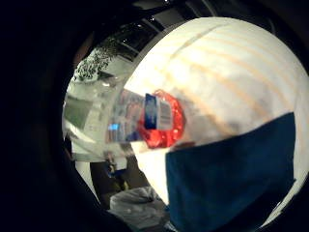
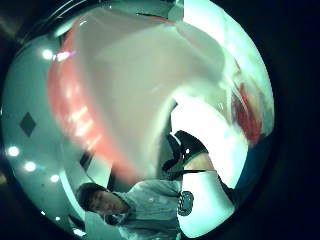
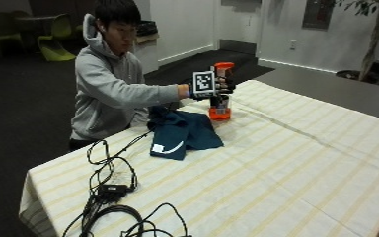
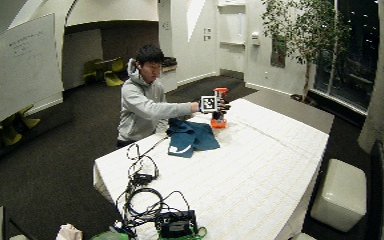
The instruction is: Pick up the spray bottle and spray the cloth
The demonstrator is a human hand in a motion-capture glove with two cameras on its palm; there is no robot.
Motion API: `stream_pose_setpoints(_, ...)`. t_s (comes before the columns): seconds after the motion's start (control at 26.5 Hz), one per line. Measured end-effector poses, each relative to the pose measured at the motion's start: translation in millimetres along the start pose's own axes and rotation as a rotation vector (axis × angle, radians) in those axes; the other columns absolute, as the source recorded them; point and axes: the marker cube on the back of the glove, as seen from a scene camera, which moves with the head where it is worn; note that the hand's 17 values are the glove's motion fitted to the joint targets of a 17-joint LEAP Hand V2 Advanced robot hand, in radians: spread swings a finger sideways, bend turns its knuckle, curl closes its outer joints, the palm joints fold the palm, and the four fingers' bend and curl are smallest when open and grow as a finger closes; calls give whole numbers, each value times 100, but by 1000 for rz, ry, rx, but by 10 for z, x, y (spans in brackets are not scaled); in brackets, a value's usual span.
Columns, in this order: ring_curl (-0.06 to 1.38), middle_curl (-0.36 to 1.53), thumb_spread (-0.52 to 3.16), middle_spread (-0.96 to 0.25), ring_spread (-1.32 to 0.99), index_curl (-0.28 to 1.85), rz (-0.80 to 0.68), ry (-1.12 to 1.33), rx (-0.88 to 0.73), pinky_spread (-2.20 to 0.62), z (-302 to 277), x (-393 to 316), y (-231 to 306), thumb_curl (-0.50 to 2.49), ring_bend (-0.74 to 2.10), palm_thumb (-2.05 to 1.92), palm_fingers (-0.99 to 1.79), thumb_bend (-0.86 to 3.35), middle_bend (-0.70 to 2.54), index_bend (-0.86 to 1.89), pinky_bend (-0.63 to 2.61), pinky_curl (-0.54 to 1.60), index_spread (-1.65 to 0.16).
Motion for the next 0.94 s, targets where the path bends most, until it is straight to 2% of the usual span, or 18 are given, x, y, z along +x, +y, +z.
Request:
stream_pose_setpoints(0.11,35,38,73,2,-3,40,-14,20,25,6,-126,39,193,58,28,74,10,-7,23,5,55,42,-22)
stream_pose_setpoints(0.26,31,36,77,4,-1,35,-19,-71,-32,11,-286,-51,496,54,27,72,11,-5,21,8,56,38,-23)
stream_pose_setpoints(0.45,30,35,79,6,0,31,-11,-33,99,15,-273,-4,458,51,28,72,12,-4,21,10,56,37,-24)
stream_pose_setpoints(0.94,30,35,83,7,0,27,-15,-85,159,18,-374,-23,442,45,29,73,14,-3,23,12,53,36,-25)
